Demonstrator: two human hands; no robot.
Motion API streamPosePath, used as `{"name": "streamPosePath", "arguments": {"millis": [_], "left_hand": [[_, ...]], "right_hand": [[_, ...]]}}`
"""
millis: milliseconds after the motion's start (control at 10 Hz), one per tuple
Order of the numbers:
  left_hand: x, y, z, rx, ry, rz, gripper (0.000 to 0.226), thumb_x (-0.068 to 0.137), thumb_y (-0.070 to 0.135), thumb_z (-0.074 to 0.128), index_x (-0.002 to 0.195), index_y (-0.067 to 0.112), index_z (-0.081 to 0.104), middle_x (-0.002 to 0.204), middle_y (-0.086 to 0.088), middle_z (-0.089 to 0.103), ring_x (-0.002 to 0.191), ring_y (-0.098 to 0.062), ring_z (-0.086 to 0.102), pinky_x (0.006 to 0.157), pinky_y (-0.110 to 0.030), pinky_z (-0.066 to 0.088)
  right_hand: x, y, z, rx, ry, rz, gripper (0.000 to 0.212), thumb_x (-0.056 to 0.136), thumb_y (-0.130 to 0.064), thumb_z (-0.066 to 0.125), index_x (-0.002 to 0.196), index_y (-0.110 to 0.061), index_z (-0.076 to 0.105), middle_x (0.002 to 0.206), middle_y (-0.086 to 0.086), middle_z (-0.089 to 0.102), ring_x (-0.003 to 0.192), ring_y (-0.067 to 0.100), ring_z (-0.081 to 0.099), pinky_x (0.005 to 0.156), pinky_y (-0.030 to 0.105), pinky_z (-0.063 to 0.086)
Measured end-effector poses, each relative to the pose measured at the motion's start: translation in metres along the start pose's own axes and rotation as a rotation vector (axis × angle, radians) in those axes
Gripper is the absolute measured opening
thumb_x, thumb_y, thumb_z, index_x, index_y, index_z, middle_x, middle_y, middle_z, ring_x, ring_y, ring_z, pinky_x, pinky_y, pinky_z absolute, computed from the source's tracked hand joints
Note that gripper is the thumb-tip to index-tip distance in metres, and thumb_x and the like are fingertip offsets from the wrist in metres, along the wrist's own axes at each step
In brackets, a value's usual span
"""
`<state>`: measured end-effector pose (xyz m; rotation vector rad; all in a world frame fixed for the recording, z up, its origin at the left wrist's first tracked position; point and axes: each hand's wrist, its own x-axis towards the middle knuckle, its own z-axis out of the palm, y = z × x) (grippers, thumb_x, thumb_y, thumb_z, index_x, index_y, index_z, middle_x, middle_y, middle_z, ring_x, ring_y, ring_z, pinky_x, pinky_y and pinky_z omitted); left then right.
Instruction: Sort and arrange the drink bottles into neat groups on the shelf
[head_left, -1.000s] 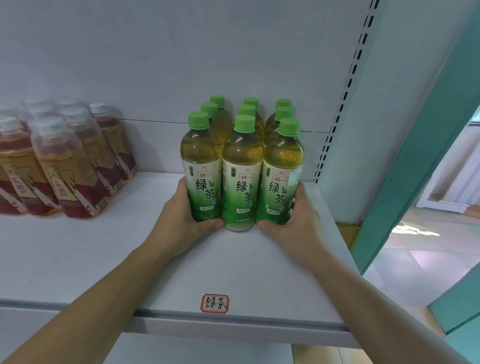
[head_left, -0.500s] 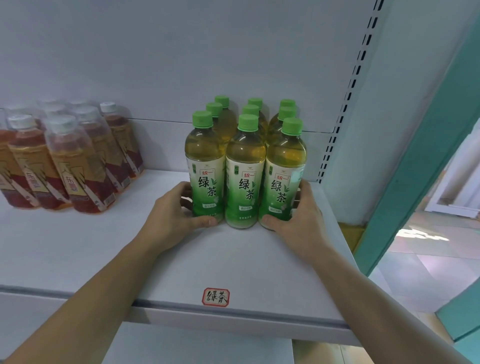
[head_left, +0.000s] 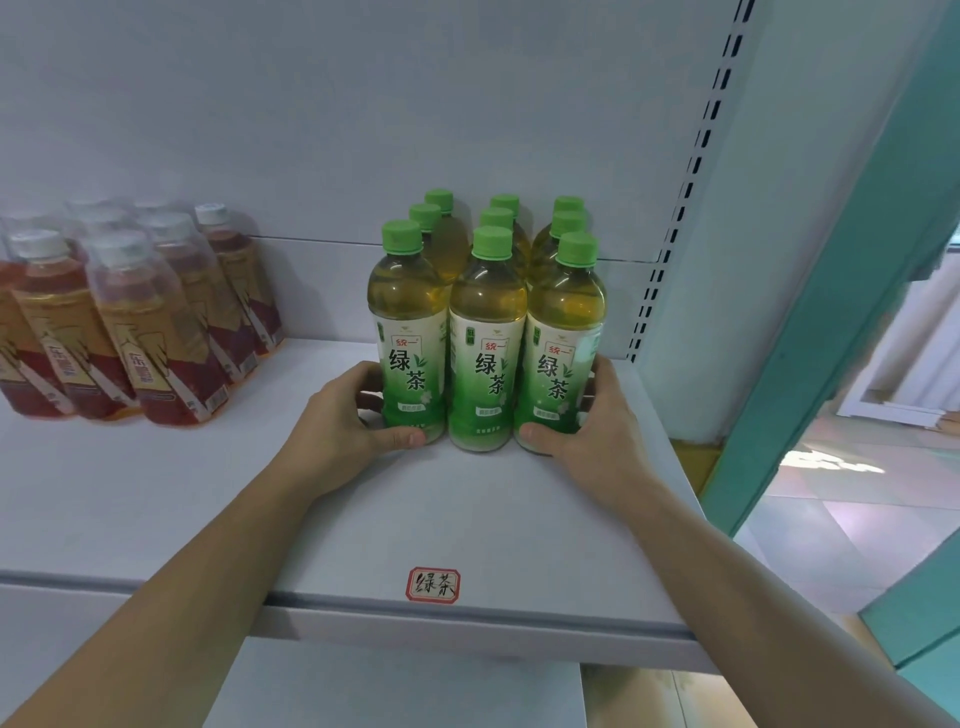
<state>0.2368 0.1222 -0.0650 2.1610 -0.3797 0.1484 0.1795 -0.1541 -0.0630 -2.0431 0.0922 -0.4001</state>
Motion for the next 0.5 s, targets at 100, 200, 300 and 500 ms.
{"name": "streamPosePath", "arguments": {"millis": [100, 200, 300, 500], "left_hand": [[-0.003, 0.004, 0.001, 0.012, 0.002, -0.019, 0.084, 0.055, 0.058, 0.087, 0.128, 0.028, 0.057, 0.116, 0.014, 0.067, 0.101, -0.007, 0.065, 0.082, -0.030, 0.056], [-0.005, 0.008, 0.002, 0.042, 0.008, -0.029, 0.084, 0.063, 0.051, 0.091, 0.134, 0.025, 0.053, 0.114, 0.014, 0.064, 0.097, -0.002, 0.062, 0.078, -0.023, 0.053], [-0.006, 0.013, 0.003, 0.062, -0.009, -0.037, 0.087, 0.067, 0.047, 0.092, 0.139, 0.025, 0.049, 0.113, 0.014, 0.062, 0.096, 0.000, 0.061, 0.074, -0.019, 0.050], [-0.011, 0.016, -0.002, 0.261, -0.052, -0.067, 0.101, 0.071, 0.049, 0.089, 0.152, 0.020, 0.037, 0.135, -0.003, 0.061, 0.111, -0.017, 0.060, 0.094, -0.031, 0.052]], "right_hand": [[-0.004, -0.005, 0.000, -0.011, 0.018, 0.006, 0.094, 0.068, -0.021, 0.093, 0.144, -0.028, 0.039, 0.115, -0.013, 0.061, 0.106, 0.010, 0.061, 0.095, 0.034, 0.051], [-0.007, -0.007, 0.003, -0.016, 0.064, -0.018, 0.105, 0.065, -0.026, 0.094, 0.148, -0.030, 0.031, 0.121, -0.006, 0.060, 0.111, 0.018, 0.061, 0.100, 0.046, 0.052], [-0.012, -0.015, 0.003, -0.048, 0.197, -0.085, 0.116, 0.066, -0.035, 0.093, 0.153, -0.034, 0.017, 0.137, 0.003, 0.047, 0.122, 0.022, 0.052, 0.105, 0.050, 0.048], [-0.044, -0.031, 0.005, -0.112, 0.319, -0.368, 0.098, 0.073, -0.033, 0.086, 0.150, -0.025, 0.027, 0.130, -0.004, 0.038, 0.123, 0.022, 0.045, 0.105, 0.042, 0.044]]}}
